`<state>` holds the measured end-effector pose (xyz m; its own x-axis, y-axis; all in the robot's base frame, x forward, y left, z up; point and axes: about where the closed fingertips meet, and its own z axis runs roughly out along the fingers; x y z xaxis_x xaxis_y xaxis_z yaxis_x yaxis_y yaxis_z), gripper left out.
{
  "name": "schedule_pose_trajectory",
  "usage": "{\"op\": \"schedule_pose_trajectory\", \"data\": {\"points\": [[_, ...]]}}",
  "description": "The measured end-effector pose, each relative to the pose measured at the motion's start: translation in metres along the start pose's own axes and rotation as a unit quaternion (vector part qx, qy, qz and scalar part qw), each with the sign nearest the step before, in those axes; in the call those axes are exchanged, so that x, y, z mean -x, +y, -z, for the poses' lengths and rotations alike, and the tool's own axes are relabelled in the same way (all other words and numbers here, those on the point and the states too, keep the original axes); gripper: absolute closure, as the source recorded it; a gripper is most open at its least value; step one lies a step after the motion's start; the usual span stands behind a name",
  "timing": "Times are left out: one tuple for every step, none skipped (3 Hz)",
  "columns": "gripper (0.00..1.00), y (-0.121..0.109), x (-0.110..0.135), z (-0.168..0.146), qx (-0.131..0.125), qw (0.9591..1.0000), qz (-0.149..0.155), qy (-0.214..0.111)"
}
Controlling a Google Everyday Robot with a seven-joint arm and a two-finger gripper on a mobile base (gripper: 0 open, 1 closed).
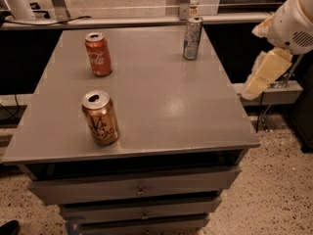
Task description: Move redbull can near orange can
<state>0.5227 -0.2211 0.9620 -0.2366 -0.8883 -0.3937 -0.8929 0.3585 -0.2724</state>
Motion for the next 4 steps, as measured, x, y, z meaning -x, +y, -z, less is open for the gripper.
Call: {"op": "schedule_pose_trajectory", "data": {"points": [[0.00,-0.039,0.022,-0.027,-0.016,0.9979,-0.038,-0.049],[0.00,-0.071,0.041,-0.056,-0.035,0.9913,-0.084,-0.095],[0.00,-0.101,0.059,-0.079,-0.050,0.9794,-0.129,-0.148],[0.00,-0.127,0.085,-0.098,-0.067,0.9557,-0.171,-0.230]]}}
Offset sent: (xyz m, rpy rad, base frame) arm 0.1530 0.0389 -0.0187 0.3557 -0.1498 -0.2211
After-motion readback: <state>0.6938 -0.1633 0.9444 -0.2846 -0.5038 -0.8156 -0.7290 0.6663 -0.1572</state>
